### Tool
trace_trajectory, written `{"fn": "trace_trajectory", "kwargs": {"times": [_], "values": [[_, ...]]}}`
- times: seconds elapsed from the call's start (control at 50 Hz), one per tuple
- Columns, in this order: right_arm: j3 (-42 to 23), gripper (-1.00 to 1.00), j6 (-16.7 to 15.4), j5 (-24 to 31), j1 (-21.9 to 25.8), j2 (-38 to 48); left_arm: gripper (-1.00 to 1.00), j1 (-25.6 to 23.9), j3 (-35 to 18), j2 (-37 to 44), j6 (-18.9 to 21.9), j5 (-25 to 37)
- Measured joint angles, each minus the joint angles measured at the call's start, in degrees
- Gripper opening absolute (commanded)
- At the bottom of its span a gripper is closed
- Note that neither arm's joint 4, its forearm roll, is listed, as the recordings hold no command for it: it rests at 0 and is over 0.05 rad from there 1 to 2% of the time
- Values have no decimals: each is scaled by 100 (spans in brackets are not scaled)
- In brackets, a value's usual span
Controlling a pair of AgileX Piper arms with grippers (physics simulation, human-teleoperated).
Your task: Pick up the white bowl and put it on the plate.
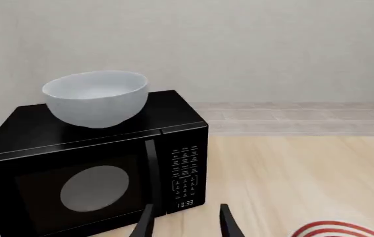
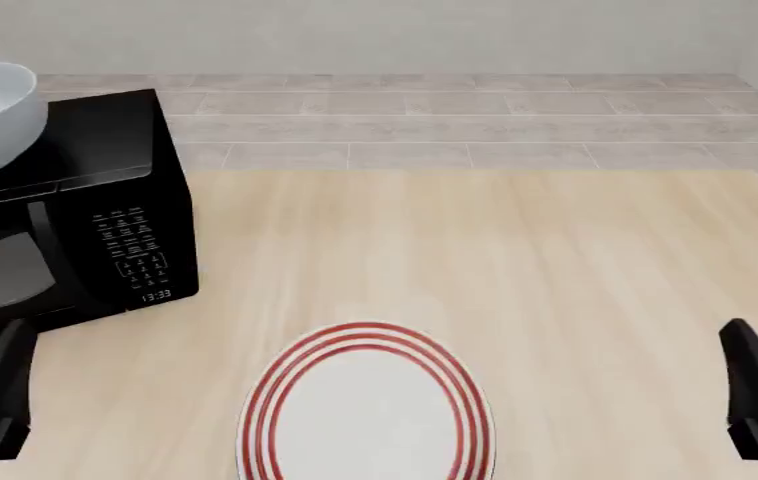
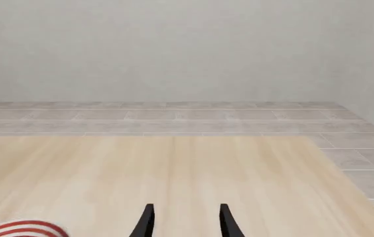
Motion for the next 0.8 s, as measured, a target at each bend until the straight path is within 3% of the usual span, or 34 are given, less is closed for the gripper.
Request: {"fn": "trace_trajectory", "kwargs": {"times": [0.7, 0.8], "values": [[-6, 100, 1, -41, -2, 52, 100, 54, -3, 207, 6, -117], [-4, 100, 1, -46, -2, 55, 100, 141, -199, 341, 100, 16]]}}
